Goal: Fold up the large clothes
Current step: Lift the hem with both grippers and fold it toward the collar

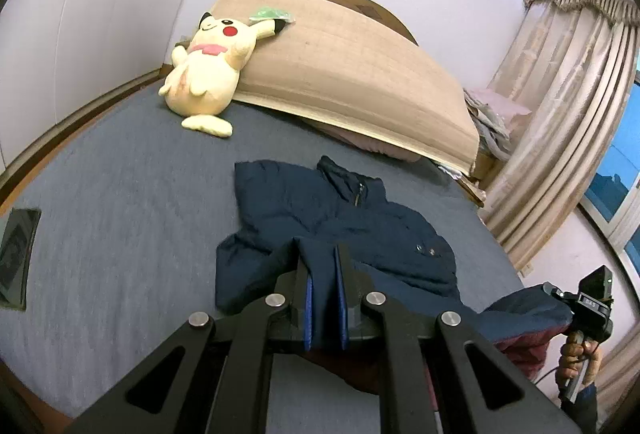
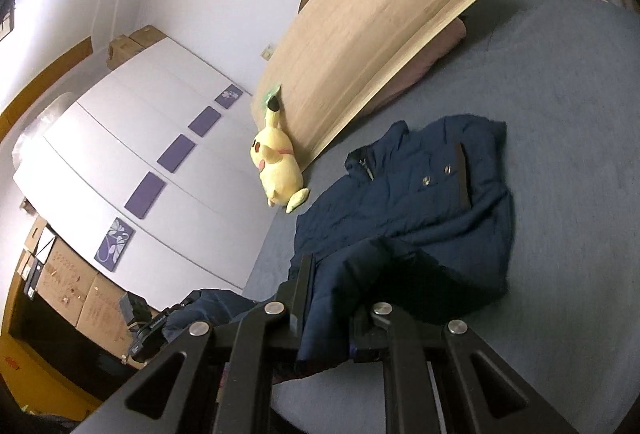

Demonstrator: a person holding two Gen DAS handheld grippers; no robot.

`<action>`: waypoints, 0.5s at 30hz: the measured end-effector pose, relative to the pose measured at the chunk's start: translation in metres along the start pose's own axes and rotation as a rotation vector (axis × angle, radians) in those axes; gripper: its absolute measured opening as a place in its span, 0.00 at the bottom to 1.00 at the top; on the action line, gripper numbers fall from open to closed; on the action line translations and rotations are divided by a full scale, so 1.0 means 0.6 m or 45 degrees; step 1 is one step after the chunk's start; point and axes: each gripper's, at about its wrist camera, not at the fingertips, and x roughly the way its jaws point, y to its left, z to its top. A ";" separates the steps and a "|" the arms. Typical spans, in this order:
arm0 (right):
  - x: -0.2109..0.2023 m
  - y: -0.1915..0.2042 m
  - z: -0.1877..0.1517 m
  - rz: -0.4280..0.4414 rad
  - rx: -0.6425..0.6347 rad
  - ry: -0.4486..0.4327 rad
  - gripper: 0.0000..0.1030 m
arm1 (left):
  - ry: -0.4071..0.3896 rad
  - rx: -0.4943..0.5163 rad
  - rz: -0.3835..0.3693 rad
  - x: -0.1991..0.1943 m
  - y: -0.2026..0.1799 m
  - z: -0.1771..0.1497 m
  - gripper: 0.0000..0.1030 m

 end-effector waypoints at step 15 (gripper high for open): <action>0.105 -0.036 0.097 -0.207 0.011 -0.024 0.13 | 0.029 0.057 0.220 0.129 -0.016 0.066 0.10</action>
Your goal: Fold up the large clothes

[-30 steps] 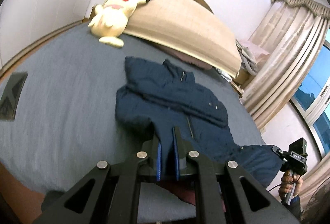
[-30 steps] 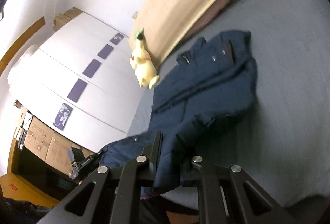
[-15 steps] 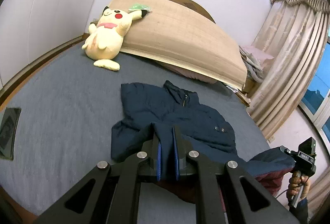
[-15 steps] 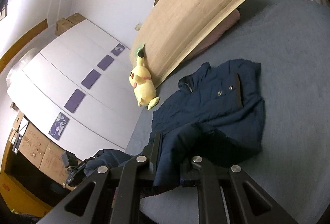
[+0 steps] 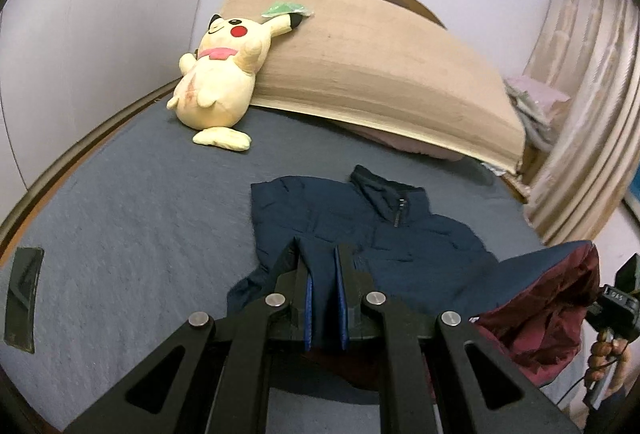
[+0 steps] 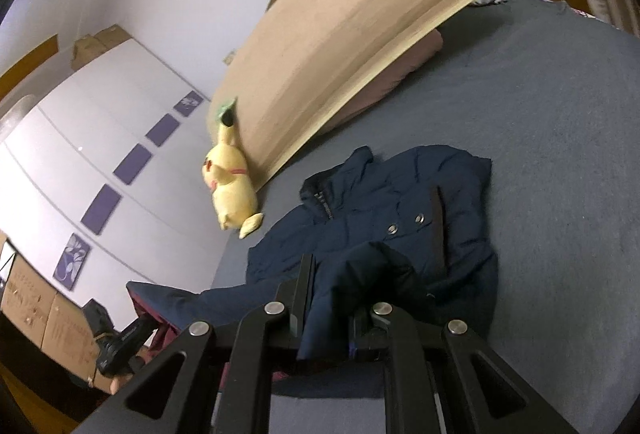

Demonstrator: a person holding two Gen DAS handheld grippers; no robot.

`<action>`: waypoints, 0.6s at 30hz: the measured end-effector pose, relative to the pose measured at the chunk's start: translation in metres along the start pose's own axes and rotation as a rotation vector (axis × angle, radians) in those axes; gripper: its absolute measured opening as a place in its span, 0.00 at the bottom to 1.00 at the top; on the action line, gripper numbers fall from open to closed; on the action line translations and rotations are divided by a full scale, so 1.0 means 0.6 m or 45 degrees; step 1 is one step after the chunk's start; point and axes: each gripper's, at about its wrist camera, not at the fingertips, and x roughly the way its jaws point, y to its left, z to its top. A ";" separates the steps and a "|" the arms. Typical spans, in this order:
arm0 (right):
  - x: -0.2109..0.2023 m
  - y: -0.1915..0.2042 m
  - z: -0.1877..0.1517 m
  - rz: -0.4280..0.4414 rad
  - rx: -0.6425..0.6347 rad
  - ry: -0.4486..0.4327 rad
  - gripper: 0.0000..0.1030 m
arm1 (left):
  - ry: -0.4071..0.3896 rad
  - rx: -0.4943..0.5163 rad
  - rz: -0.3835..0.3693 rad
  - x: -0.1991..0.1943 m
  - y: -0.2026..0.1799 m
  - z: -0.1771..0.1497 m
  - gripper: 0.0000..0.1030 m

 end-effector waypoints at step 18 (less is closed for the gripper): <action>0.036 -0.019 0.025 -0.098 0.037 0.008 0.13 | 0.020 0.043 0.098 0.050 -0.010 0.011 0.10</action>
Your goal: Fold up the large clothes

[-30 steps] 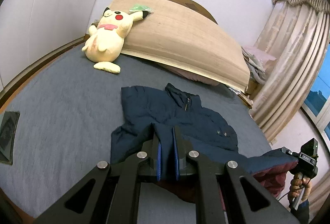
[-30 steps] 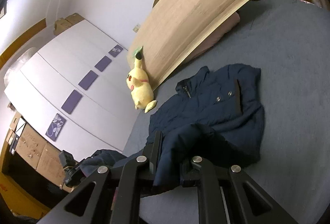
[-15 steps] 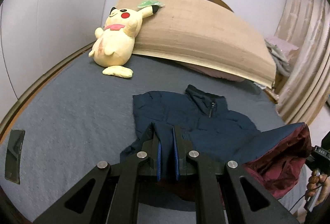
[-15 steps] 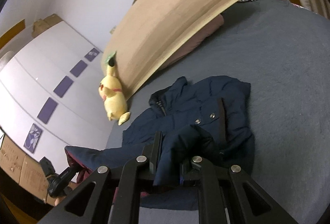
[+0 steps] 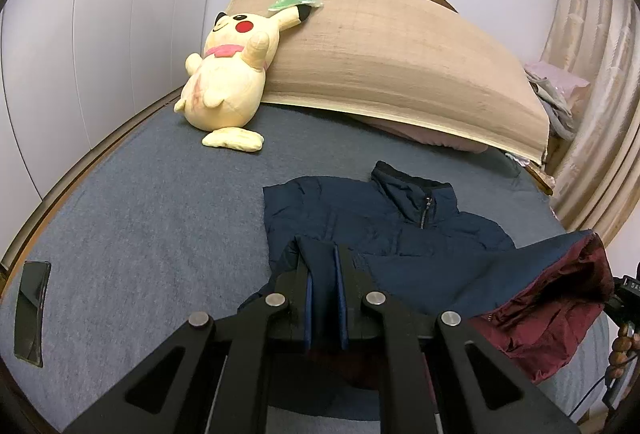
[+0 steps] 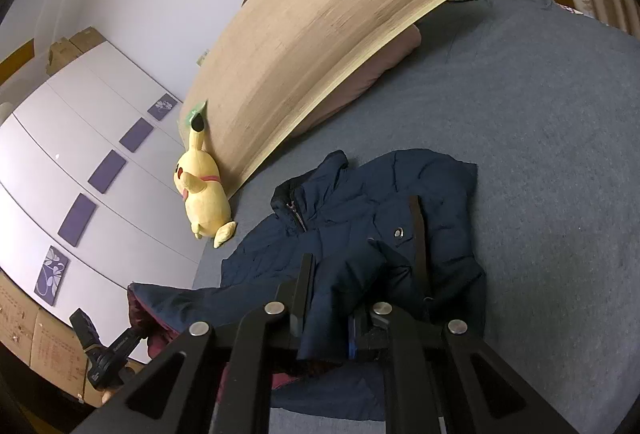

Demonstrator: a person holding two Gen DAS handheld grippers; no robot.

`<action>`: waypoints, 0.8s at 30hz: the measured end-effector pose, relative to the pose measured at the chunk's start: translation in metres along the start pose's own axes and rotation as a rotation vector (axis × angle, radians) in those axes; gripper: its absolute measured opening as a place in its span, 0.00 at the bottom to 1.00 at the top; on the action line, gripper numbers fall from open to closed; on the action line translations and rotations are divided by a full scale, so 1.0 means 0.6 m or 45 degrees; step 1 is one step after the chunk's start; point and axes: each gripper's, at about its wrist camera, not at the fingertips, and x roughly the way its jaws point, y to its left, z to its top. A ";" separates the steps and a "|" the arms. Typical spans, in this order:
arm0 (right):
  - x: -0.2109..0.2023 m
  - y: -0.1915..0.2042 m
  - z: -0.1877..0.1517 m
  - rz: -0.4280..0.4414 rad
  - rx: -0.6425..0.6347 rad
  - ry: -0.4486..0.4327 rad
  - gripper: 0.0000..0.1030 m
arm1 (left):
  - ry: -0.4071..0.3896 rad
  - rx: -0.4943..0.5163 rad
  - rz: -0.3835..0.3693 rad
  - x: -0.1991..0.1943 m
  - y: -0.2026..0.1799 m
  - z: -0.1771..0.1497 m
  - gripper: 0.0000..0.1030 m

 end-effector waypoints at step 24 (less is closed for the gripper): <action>-0.126 0.081 -0.033 0.043 -0.125 -0.111 0.12 | -0.132 -0.047 -0.013 -0.118 0.008 -0.017 0.10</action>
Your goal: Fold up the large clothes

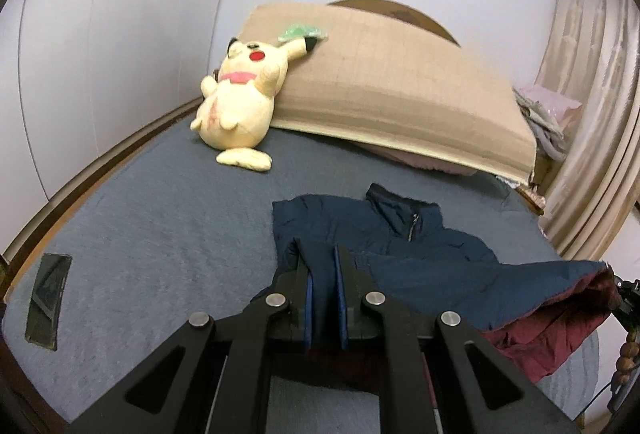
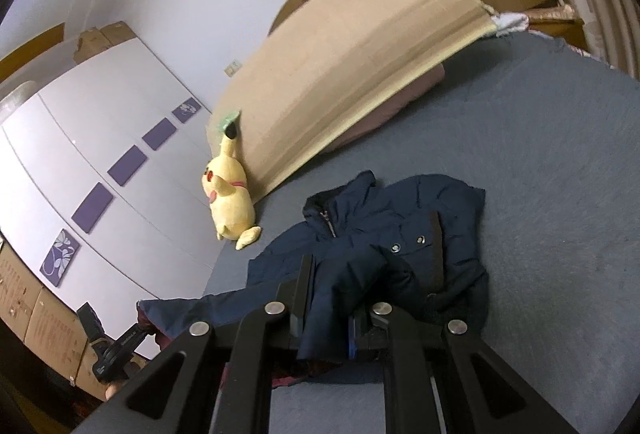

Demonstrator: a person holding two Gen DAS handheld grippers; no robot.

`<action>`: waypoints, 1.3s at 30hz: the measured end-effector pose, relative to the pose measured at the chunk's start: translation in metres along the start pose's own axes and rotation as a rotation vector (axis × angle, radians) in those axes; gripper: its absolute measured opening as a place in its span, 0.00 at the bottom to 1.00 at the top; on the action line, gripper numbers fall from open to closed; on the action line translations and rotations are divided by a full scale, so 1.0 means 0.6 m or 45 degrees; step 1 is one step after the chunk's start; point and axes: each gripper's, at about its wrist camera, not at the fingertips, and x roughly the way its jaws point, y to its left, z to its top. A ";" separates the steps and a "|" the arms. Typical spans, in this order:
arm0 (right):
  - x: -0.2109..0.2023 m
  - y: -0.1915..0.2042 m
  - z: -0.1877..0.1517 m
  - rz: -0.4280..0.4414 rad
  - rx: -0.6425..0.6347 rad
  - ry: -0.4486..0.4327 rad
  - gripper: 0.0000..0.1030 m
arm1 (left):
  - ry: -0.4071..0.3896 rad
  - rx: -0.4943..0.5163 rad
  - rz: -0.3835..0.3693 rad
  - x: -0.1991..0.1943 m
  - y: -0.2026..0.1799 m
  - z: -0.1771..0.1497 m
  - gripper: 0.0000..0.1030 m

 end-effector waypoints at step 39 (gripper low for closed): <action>-0.248 0.017 -0.210 0.136 0.002 -0.116 0.11 | -0.120 -0.004 -0.009 -0.254 0.016 -0.180 0.10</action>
